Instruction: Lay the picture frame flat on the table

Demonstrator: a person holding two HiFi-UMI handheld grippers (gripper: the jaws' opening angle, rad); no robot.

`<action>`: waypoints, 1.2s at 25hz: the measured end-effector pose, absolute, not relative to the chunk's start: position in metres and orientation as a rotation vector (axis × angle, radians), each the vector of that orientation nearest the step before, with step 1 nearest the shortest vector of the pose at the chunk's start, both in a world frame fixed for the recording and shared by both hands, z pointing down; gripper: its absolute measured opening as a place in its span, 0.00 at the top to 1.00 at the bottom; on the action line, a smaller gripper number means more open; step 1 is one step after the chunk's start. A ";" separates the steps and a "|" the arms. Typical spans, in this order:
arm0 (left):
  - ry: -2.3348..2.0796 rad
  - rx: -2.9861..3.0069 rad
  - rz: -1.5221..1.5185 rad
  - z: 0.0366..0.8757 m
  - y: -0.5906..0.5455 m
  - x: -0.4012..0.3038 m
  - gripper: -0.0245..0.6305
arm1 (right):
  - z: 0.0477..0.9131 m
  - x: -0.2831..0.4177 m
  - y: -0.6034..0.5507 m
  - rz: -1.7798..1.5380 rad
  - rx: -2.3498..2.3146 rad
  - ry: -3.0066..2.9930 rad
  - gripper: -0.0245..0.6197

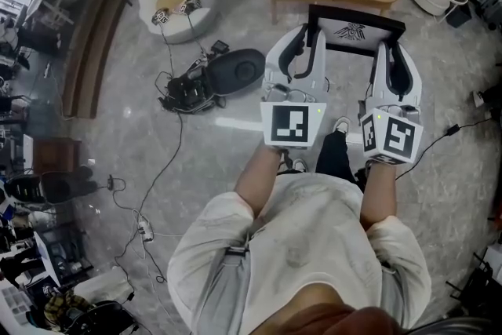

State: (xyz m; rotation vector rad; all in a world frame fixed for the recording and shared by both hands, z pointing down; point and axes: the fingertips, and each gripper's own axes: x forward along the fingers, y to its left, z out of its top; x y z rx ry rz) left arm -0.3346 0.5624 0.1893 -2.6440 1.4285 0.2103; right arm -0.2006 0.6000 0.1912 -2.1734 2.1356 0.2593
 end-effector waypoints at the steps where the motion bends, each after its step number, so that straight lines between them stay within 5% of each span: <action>1: 1.424 -2.644 0.207 0.190 0.557 -0.330 0.84 | 0.192 -0.196 0.595 0.257 -2.174 2.134 0.85; 30: 1.393 -2.667 0.094 0.192 0.378 -0.107 0.84 | 0.201 0.026 0.418 0.149 -2.187 2.095 0.85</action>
